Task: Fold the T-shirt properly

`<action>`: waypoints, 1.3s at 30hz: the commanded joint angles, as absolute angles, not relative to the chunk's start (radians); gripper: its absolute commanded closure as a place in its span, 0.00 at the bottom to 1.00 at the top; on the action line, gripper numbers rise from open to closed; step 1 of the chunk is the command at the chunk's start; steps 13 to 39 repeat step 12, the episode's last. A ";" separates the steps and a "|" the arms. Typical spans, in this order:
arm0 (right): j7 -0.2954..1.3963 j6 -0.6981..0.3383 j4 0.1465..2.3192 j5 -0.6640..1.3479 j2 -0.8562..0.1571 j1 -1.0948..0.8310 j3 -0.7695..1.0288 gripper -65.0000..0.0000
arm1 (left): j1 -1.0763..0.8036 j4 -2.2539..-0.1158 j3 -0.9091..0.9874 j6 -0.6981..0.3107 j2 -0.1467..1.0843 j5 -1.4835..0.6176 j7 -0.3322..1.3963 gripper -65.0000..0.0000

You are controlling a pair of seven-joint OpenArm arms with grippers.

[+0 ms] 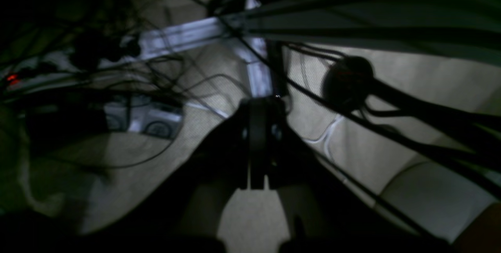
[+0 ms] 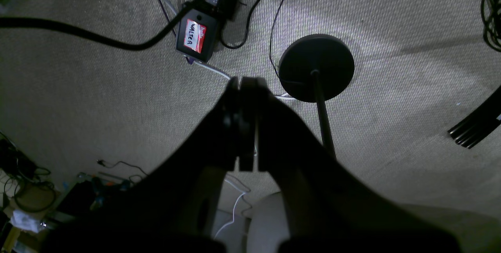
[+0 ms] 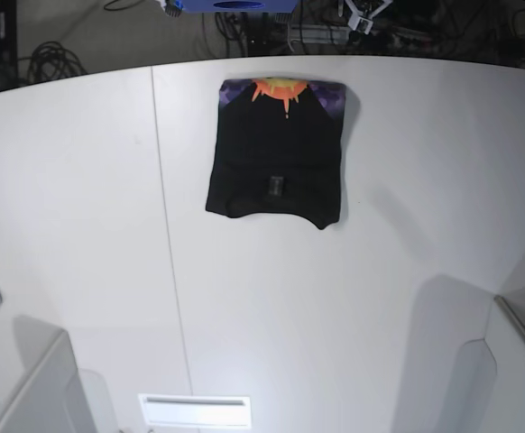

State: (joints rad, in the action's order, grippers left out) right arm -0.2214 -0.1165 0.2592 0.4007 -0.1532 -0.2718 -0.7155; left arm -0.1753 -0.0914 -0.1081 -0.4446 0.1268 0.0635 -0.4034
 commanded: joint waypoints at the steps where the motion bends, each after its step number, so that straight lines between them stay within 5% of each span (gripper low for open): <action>1: -0.222 -0.124 0.259 0.400 -0.154 -0.269 -0.716 1.00 | -0.186 -0.088 -0.108 -0.447 0.137 0.065 -0.406 1.00; 39: -0.222 -0.124 0.259 0.400 -0.136 -0.257 -0.716 1.00 | -0.191 -0.088 -0.110 -0.447 0.139 0.065 -0.404 1.00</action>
